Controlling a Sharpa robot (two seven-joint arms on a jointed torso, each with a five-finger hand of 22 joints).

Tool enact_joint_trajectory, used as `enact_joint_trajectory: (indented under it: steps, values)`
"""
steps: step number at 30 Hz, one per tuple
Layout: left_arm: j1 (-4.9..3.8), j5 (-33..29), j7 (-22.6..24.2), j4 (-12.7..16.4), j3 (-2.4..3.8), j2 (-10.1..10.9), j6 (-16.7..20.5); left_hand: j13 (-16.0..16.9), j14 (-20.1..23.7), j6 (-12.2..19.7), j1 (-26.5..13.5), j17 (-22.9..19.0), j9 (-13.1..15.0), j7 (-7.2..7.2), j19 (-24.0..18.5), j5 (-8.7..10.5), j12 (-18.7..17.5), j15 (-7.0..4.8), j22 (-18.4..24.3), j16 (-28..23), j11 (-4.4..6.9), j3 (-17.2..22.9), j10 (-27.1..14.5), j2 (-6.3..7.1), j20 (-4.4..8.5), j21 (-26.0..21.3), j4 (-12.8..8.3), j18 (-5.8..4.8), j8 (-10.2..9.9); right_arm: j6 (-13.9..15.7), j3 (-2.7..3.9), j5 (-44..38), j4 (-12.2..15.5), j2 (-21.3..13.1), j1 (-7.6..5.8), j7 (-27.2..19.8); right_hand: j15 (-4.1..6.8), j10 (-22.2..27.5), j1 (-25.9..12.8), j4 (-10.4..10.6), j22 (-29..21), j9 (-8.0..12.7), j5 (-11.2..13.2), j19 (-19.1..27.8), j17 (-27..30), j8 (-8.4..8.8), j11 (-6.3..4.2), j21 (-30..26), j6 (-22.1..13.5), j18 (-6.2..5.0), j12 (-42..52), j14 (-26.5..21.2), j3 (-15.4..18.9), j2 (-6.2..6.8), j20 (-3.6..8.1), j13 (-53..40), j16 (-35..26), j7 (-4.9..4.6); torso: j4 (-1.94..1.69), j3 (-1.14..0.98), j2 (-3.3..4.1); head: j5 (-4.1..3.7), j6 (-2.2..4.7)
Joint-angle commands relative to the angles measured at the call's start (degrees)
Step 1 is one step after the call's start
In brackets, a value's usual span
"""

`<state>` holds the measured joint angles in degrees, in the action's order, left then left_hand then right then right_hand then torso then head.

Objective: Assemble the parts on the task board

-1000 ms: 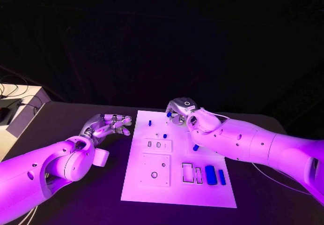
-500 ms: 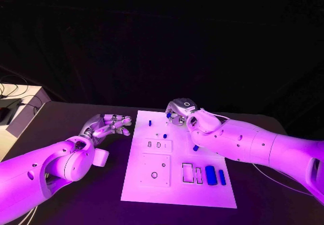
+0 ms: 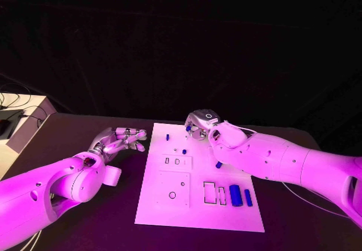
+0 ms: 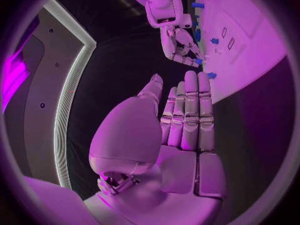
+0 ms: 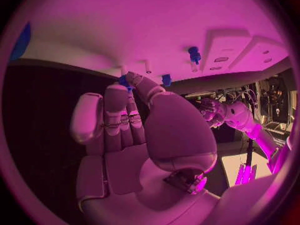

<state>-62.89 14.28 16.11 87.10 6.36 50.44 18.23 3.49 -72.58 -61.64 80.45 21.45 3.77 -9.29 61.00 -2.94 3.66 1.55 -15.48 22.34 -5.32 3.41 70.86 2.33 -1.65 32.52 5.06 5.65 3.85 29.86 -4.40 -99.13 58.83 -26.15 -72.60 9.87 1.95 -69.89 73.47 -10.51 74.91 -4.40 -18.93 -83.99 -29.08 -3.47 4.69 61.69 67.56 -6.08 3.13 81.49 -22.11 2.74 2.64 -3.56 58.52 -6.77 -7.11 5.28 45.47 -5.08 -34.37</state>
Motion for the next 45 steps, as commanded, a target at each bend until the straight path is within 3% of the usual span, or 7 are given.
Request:
enact_joint_trajectory:
  steps: [1,35,38,41,42,45]
  values:
    - [0.0,0.2,0.2,0.1,0.04,-0.1,-1.0,0.0,-0.4,0.4,0.4,0.1,-0.1,0.09,0.0,0.08,-0.2,0.12,0.1,-0.3,-0.06,0.0,-0.5,-0.14,-0.16,0.1,-0.4,0.0,-0.2,-3.2,-0.3,-0.6,-0.4,-0.1,0.49,-0.1,0.27,-1.4,0.5,0.3,5.8,-0.1,-0.2,-4.1,0.0,-0.17,-1.27,-0.2,0.4,-0.77,0.3,0.2,0.0,0.09,0.35,0.0,-0.3,0.21,0.0,0.02,0.02,0.03,0.0]
    - [0.0,0.2,0.2,0.1,0.04,0.0,-1.0,0.0,-0.5,0.5,0.3,0.3,-0.1,0.09,-0.2,0.08,-0.2,0.13,0.7,-0.6,-0.06,0.1,-0.5,-0.12,-0.2,0.7,-0.7,0.04,-0.2,-2.3,-0.33,-2.1,0.5,-0.7,0.61,0.6,0.23,-1.2,0.4,0.5,6.0,0.0,-0.2,-4.1,0.0,-0.1,-1.2,-0.8,0.1,-0.85,0.2,0.1,0.1,0.45,0.34,0.1,-0.4,0.15,0.01,0.06,0.17,0.17,0.01]
    - [0.0,0.2,0.2,0.1,0.04,0.0,-1.0,0.0,-0.5,0.5,0.3,0.3,-0.1,0.09,-0.2,0.08,-0.2,0.13,0.7,-0.6,-0.06,0.1,-0.5,-0.12,-0.2,0.7,-0.7,0.04,-0.2,-2.1,-0.33,-2.0,0.4,-0.5,0.61,0.5,-0.07,0.2,0.1,0.5,5.3,0.4,0.3,-3.9,0.3,-0.07,-0.7,-2.7,-1.4,-1.23,0.3,-0.1,-0.1,1.23,0.16,0.1,-1.0,-0.34,-0.03,0.07,0.13,0.16,-0.01]
    - [0.0,0.2,0.2,0.0,0.04,0.0,-1.0,0.0,-0.5,0.6,0.2,0.3,-0.1,0.0,-0.2,0.09,-0.2,0.16,0.8,-0.6,-0.14,0.0,-0.7,-0.1,-0.21,0.7,-0.7,0.04,-0.2,-1.8,-0.33,-1.9,0.2,-0.4,0.61,0.2,-0.46,2.4,-0.8,1.0,4.6,0.6,3.9,-3.9,0.6,-0.09,-0.15,-4.6,-4.5,-1.68,0.3,0.0,0.0,3.17,-0.22,0.1,-1.6,-0.5,-0.07,0.07,0.11,0.16,-0.02]
    - [0.0,0.2,0.2,0.0,0.04,0.0,-1.0,0.0,-0.5,0.6,0.2,0.3,-0.1,0.0,-0.2,0.09,-0.2,0.16,0.8,-0.6,-0.14,0.0,-0.7,-0.1,-0.21,0.7,-0.7,0.04,-0.2,-1.6,-0.33,-1.9,0.2,-0.3,0.61,0.2,-0.67,4.0,-1.1,1.3,4.2,0.7,4.7,-3.8,0.8,-0.05,0.2,-5.6,-6.3,-1.91,0.3,0.0,0.5,4.23,-0.36,0.1,-1.8,-0.26,-0.07,0.07,0.11,0.15,-0.02]
    - [0.0,0.2,0.1,0.0,0.04,0.0,-1.0,0.0,-0.5,0.6,0.2,0.3,-0.1,0.0,-0.2,0.09,-0.2,0.16,0.8,-0.6,-0.14,0.0,-0.7,-0.1,-0.21,0.7,-0.7,0.04,-0.2,-1.1,-0.34,-1.8,0.0,-0.3,0.62,0.2,-1.08,6.9,0.1,2.2,3.3,0.6,4.6,-3.8,1.1,-0.15,0.71,-7.6,-8.8,-2.49,0.3,0.1,2.9,5.32,-0.87,0.0,-2.3,0.52,-0.04,0.08,0.14,0.18,0.01]
